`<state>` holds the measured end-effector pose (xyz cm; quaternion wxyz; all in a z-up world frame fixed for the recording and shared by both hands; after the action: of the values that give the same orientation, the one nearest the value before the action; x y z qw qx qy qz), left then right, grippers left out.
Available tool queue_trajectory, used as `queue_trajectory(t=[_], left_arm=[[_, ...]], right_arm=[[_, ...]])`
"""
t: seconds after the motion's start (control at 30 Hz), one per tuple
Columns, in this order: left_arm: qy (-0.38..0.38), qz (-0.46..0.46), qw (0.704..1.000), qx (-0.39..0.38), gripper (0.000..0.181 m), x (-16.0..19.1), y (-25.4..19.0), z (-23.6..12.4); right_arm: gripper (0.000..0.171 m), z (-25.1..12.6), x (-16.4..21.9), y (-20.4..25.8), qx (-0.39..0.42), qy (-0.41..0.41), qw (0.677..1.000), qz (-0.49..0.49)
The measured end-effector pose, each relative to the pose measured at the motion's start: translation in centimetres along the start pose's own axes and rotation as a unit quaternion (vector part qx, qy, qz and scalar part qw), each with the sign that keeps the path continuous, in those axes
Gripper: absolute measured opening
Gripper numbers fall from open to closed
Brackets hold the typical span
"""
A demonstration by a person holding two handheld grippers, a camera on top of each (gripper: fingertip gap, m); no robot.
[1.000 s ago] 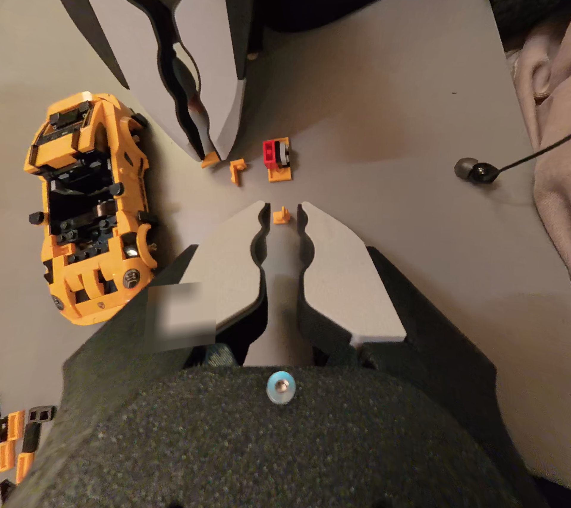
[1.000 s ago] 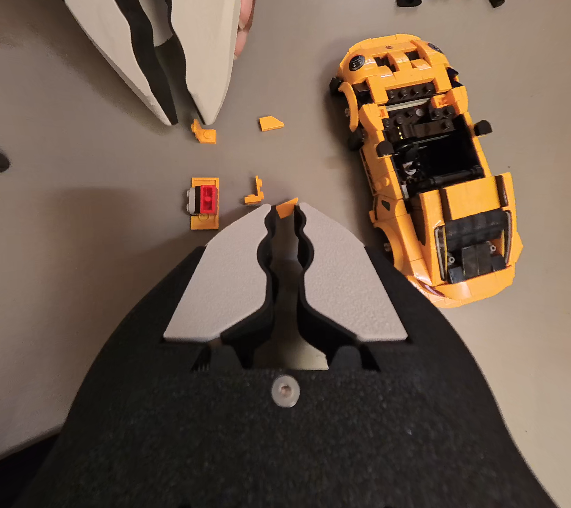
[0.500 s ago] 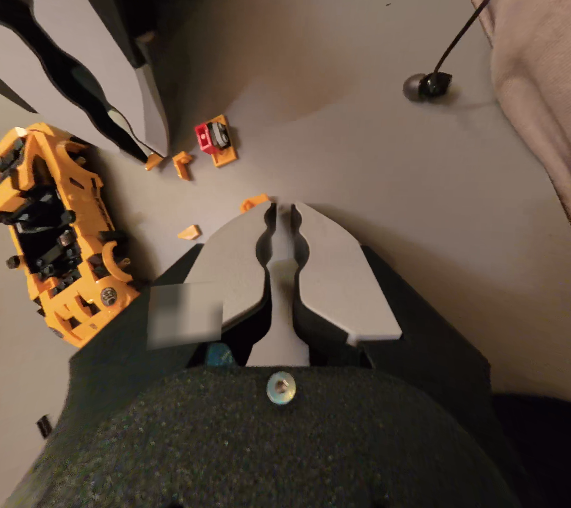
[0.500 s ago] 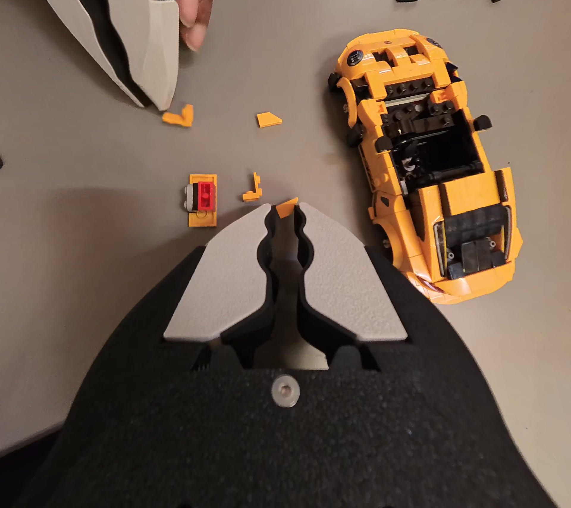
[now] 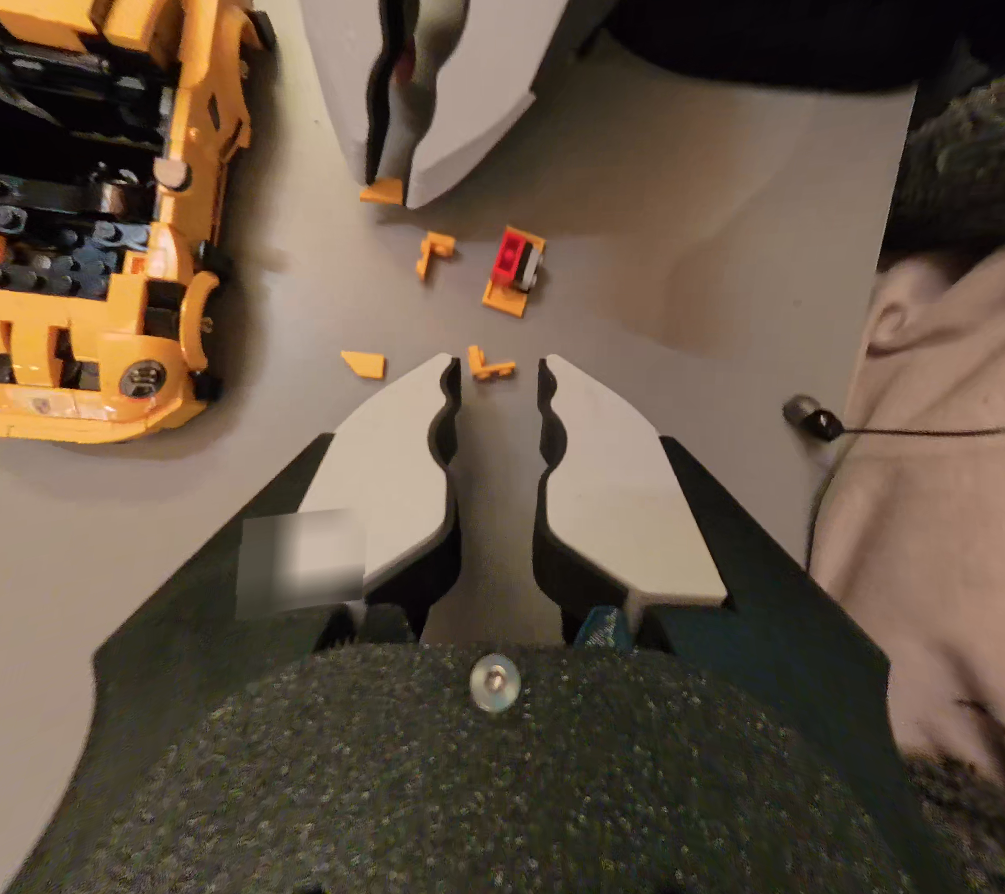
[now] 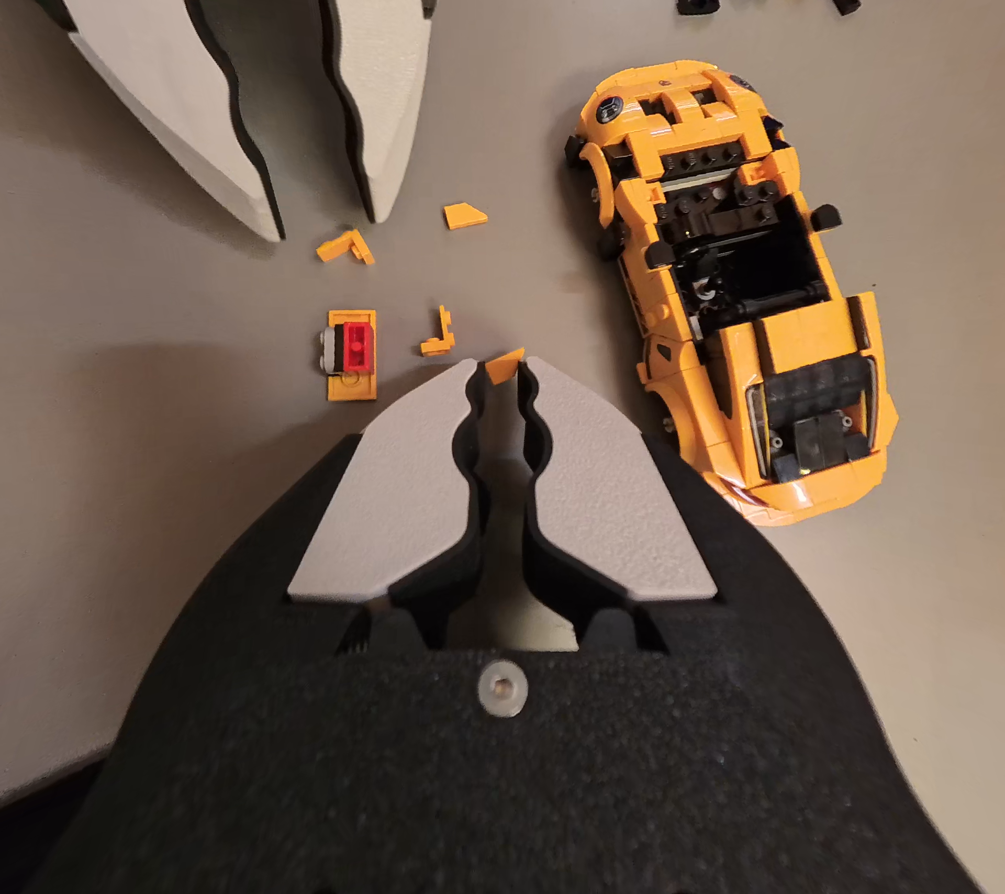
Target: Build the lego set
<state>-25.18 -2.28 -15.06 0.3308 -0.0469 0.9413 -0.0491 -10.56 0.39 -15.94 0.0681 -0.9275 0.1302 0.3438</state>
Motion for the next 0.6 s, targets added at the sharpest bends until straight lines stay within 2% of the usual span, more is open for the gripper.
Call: queue_trajectory(t=[0.13,0.4,0.47,0.6], left_arm=[[0.018,-0.006,1.000,-0.019,0.027,-1.0,0.1,0.6],[0.057,0.009,0.998,-0.014,0.012,-0.2,0.3,1.2],[0.053,0.020,0.998,0.007,0.005,0.0,0.3,1.2],[0.031,0.058,0.995,0.070,0.005,0.1,0.5,1.4]], right_arm=[[0.011,-0.1,-0.1,0.1,0.002,-0.003,1.000,-0.002],[0.011,-0.3,-0.2,0.3,0.005,-0.005,1.000,-0.008],[0.011,-0.3,-0.2,0.3,0.005,-0.006,1.000,-0.008],[0.011,-0.3,-0.1,0.2,0.005,-0.007,1.000,-0.004]])
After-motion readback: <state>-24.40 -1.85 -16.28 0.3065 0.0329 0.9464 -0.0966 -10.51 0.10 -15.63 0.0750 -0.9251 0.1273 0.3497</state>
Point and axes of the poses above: each gripper's, where its closed fingertips meet, z out along the fingers, x out of its underside, y = z × x across the jaws, the point moved 8 cm from there along -z, back along the fingers, and after that the axes turned 5 degrees about z, right-handed, at the moved point
